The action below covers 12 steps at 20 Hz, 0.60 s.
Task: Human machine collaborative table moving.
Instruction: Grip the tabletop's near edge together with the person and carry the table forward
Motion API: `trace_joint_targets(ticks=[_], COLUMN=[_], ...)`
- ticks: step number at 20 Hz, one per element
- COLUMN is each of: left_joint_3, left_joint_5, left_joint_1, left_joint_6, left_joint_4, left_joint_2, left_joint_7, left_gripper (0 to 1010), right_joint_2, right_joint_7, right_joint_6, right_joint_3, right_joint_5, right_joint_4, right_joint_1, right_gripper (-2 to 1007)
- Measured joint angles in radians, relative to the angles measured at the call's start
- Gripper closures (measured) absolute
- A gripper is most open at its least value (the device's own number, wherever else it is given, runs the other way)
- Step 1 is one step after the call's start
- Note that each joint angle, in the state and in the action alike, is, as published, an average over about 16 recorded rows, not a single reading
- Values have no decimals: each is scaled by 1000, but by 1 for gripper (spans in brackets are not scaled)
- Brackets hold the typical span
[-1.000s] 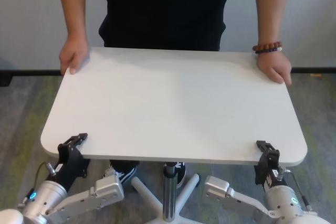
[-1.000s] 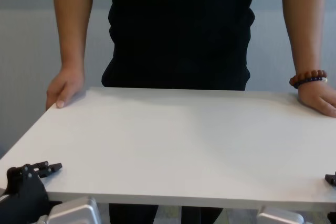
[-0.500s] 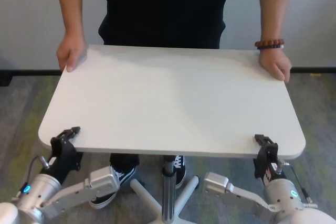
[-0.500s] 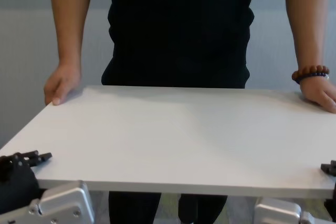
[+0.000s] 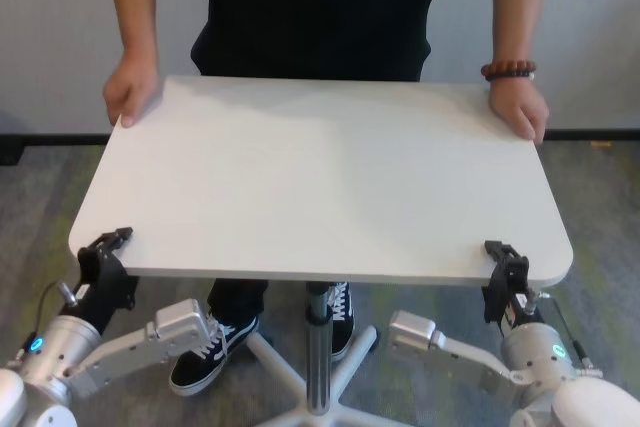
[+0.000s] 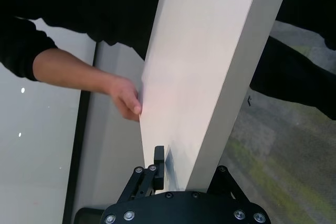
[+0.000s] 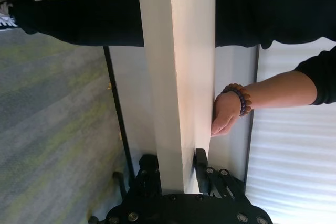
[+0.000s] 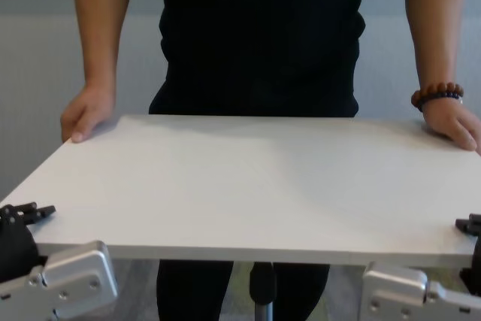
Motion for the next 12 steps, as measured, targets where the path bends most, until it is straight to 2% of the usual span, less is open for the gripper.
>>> trace_joint_targets(ticks=[6,12], left_joint_3=[-4,3], left_joint_5=[1,5], left_joint_1=[-42,-99], left_joint_6=[-4,-11], left_joint_4=[47,110], left_joint_2=[-9,-26], left_joint_7=[11,27], left_gripper=[668,669], right_joint_2=[-11,-28], right_joint_7=[3,2], right_joint_6=[-27,-64], right_joint_3=[13,19], right_joint_5=[-10,-21], right_joint_4=[34,89], right_joint_1=[35,81], right_gripper=[723,724])
